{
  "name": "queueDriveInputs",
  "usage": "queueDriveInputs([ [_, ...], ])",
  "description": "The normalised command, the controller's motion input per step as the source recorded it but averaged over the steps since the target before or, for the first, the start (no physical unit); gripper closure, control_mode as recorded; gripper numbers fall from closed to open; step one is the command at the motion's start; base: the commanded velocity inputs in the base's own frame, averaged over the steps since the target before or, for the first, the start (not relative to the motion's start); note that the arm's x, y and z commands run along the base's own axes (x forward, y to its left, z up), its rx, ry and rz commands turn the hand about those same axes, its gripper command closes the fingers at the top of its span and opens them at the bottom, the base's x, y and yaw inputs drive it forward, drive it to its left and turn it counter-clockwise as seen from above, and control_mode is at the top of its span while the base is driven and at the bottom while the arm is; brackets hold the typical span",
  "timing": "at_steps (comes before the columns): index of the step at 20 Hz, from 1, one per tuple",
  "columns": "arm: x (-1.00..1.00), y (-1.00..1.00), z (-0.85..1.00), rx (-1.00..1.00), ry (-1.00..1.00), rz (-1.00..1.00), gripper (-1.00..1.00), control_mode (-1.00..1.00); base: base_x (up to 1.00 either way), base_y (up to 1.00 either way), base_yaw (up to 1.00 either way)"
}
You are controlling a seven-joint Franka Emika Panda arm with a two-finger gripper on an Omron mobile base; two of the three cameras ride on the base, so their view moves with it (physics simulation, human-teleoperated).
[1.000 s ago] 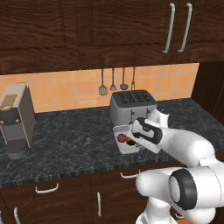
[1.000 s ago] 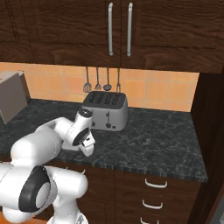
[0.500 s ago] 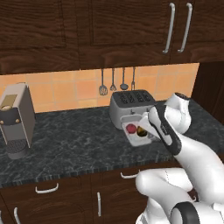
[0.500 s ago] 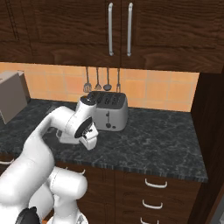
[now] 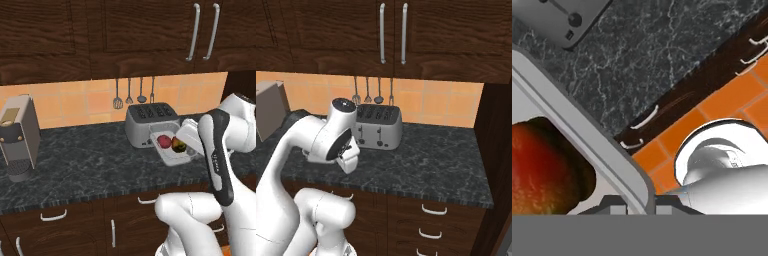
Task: Take the meat container that has the fish and place it on the second highest rack of the freezer. Then take the vegetable container that has the tomato and bell pepper and place it on the highest rack of the freezer.
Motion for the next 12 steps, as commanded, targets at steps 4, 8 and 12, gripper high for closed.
queueDriveInputs([
  [4,-0.62,-0.03,0.98,0.00,0.00,-0.03,1.00,-1.00,0.00,0.00,0.00],
  [8,-0.47,0.00,0.41,0.00,0.00,0.00,1.00,-1.00,0.00,0.00,0.00],
  [12,0.00,0.00,0.00,0.00,0.00,0.00,1.00,1.00,-0.91,0.00,-0.01],
])
